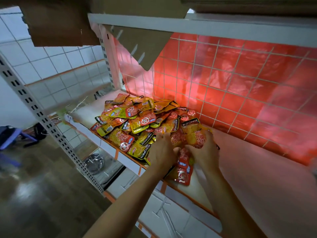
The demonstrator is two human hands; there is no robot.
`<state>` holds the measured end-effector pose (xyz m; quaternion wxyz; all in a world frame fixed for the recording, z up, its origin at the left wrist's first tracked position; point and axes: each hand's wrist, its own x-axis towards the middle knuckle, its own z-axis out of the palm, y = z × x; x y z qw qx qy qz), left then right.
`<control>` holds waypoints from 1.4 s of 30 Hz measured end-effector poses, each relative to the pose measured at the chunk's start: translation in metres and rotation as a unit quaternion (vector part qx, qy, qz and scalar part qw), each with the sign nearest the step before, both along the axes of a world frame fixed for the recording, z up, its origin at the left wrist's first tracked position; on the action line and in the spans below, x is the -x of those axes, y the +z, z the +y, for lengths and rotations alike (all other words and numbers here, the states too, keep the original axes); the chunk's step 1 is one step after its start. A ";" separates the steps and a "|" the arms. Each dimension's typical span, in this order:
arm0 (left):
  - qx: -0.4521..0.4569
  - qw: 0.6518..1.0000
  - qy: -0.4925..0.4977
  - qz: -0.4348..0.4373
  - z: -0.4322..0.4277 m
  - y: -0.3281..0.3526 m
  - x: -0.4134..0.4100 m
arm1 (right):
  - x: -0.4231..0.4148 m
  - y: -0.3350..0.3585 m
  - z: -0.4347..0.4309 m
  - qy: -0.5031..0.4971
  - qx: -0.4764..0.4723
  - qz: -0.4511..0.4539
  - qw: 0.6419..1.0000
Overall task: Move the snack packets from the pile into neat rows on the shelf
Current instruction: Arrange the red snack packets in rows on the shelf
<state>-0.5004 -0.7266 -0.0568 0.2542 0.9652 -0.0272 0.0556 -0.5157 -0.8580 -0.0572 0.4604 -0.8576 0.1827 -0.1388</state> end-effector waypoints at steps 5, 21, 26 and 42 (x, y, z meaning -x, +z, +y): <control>0.118 0.993 -0.007 -0.016 -0.020 -0.003 0.009 | 0.027 0.008 -0.023 -0.074 -0.043 -0.048 0.995; 0.320 0.916 -0.226 0.091 -0.154 0.002 0.085 | 0.161 0.006 -0.135 -0.297 -0.235 -0.256 0.889; 0.350 0.877 -0.285 0.164 -0.199 0.010 0.127 | 0.208 0.008 -0.176 -0.375 -0.252 -0.295 0.842; 0.405 0.756 -0.381 0.346 -0.360 0.013 0.322 | 0.421 0.029 -0.306 -0.435 -0.288 -0.239 0.819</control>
